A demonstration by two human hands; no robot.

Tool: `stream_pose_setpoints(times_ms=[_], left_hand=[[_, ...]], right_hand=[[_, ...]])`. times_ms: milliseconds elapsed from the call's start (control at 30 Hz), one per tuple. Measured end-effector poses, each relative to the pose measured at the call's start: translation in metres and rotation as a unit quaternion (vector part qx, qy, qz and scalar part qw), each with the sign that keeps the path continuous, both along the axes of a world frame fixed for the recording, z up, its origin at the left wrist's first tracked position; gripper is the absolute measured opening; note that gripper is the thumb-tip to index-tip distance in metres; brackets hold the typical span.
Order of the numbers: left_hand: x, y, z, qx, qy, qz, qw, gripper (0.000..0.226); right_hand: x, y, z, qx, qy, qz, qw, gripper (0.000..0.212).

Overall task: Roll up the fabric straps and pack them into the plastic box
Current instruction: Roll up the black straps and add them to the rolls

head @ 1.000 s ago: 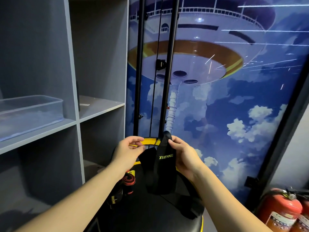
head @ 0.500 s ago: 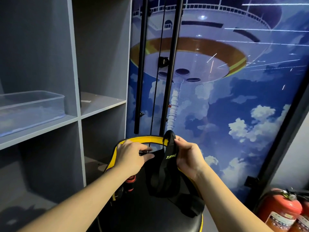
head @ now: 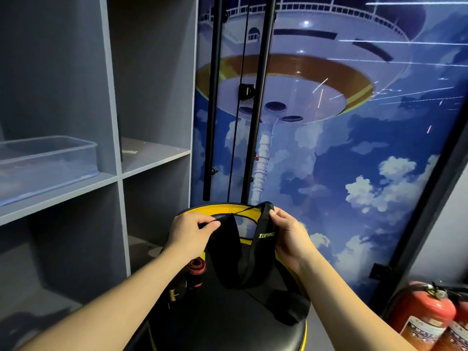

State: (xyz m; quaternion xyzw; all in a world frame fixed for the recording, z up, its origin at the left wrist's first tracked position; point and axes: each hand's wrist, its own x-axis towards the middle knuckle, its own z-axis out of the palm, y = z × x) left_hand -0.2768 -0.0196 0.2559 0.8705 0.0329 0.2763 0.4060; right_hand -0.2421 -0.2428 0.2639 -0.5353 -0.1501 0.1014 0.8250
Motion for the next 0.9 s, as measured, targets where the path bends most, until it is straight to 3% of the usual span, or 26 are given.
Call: stream_pose_setpoints(times_ms=[433,567,733,900], left_hand=[[0.004,0.027,-0.026,-0.125,0.132,0.1,0.978,0.01],[0.005,0.026,-0.036,-0.15,0.145,0.061,0.976,0.018],[0.013,0.012,-0.043,-0.183,0.195,-0.01,0.964,0.008],[0.019,0.005,-0.046,-0.226,0.197,-0.046,0.953,0.023]], right_hand=[[-0.01,-0.017,0.007,0.009,-0.018,-0.032,0.999,0.015],[-0.016,-0.016,0.011,-0.008,-0.029,-0.026,0.999,0.016],[-0.023,0.0,0.015,-0.03,-0.055,-0.037,0.997,0.019],[-0.019,0.012,0.02,-0.054,-0.064,-0.053,0.995,0.018]])
